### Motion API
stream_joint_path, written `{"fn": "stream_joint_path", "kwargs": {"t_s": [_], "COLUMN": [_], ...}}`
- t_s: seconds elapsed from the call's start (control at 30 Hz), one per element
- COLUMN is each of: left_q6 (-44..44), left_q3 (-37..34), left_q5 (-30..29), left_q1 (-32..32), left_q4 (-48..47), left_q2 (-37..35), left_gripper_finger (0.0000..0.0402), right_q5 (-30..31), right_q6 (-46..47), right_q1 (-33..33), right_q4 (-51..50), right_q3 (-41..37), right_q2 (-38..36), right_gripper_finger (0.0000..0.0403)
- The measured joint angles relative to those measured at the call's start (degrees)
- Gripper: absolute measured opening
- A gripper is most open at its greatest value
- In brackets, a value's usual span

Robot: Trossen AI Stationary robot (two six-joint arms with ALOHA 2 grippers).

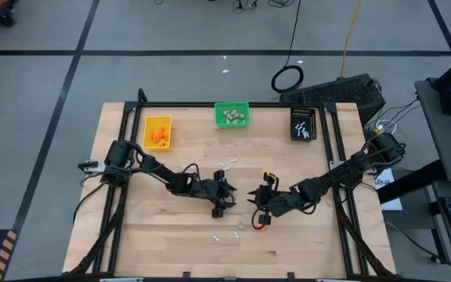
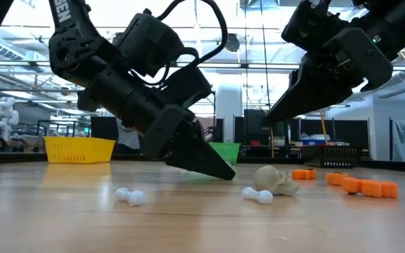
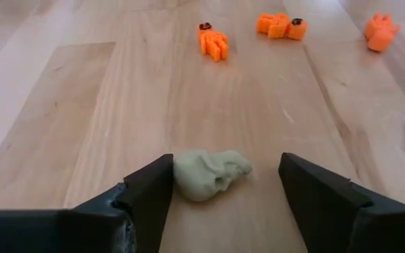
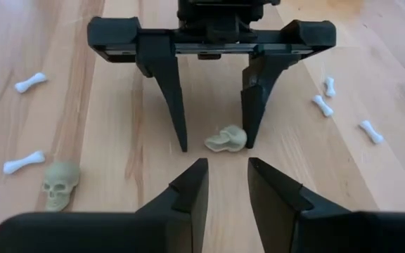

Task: Sort Halloween decoration
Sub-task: Put the gray skull toy into the green bin

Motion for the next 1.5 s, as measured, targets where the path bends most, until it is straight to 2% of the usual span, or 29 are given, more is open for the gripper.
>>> {"fn": "stream_joint_path", "kwargs": {"t_s": [0.33,0.53,0.67,0.83,1.1,1.2,1.33,1.5], "left_q6": [-0.14,-1.09,0.15,2.67,1.53,3.0,6.23,7.94], "left_q3": [0.01,-0.06,-0.2,-0.17,-0.15,-0.15,-0.14,0.13], "left_q5": [2.92,3.32,3.76,-0.41,-1.37,-5.18,-6.93,-3.17], "left_q1": [-0.18,-0.94,-2.05,-2.0,-3.38,-4.19,-4.44,-2.38], "left_q4": [-1.56,-7.11,-7.48,-6.65,-5.27,-3.73,-1.07,0.01], "left_q2": [-0.37,-2.95,-4.29,-3.85,-3.67,-3.67,-3.67,-3.67], "left_gripper_finger": [0.0202,0.0198,0.0198,0.0198,0.0198,0.0198,0.0207,0.0257], "right_q5": [0.0,-0.02,-0.01,-0.02,-0.17,-0.19,-0.2,-0.18], "right_q6": [0.0,-0.01,0.0,0.0,0.0,0.0,0.0,0.0], "right_q1": [0.0,0.0,0.0,0.0,0.0,0.0,0.0,0.0], "right_q4": [-0.02,-0.02,-0.01,0.17,0.17,0.17,0.17,0.17], "right_q3": [0.0,0.0,0.0,0.0,0.0,0.0,0.0,0.0], "right_q2": [0.0,0.0,0.0,0.0,0.0,0.0,0.0,0.0], "right_gripper_finger": [0.0086,0.0086,0.0086,0.0086,0.0086,0.0086,0.0086,0.0086]}}
